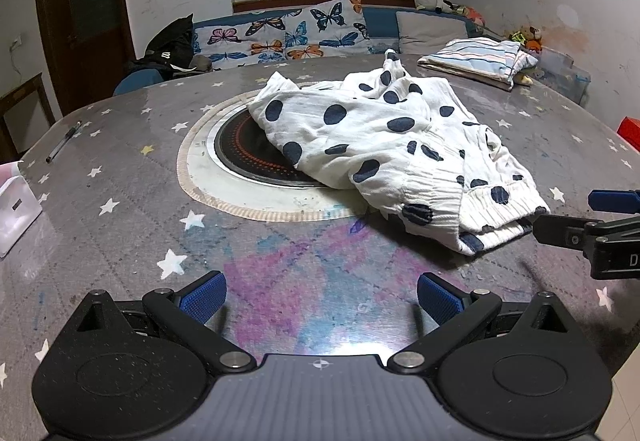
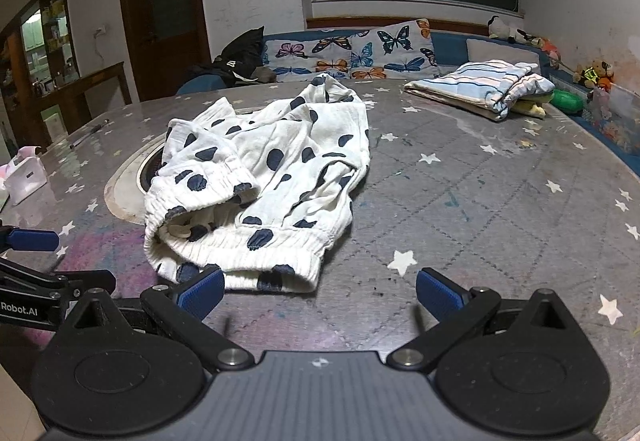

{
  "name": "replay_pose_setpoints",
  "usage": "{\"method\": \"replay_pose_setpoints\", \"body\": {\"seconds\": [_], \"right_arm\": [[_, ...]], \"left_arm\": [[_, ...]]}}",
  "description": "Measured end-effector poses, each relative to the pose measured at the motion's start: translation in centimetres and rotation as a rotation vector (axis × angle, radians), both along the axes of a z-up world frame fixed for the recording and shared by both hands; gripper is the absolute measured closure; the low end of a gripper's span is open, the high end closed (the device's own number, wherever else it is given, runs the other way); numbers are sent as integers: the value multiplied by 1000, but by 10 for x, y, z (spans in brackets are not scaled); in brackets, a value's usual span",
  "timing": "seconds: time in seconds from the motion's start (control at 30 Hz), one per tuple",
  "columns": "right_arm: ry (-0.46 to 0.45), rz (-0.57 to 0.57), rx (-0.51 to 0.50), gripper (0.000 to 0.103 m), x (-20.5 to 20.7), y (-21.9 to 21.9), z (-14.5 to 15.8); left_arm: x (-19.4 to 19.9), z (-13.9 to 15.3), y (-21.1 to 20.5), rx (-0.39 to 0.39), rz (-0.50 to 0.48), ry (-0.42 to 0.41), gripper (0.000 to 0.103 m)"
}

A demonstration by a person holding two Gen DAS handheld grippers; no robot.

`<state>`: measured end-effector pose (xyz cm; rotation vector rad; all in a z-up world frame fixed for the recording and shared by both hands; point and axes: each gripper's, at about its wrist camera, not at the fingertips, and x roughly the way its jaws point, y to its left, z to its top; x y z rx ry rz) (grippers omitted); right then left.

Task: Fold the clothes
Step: 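Move both tools toward the white polka-dot garment on the table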

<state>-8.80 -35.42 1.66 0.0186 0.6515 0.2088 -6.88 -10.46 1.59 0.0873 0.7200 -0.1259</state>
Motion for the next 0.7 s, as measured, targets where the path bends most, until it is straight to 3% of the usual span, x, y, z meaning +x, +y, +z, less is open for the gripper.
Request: {"method": "replay_pose_setpoints", "body": {"seconds": [0.7], "right_arm": [[13, 10, 9, 0, 1, 6, -3]], "left_arm": [[2, -2, -4, 3, -8, 12, 0]]}}
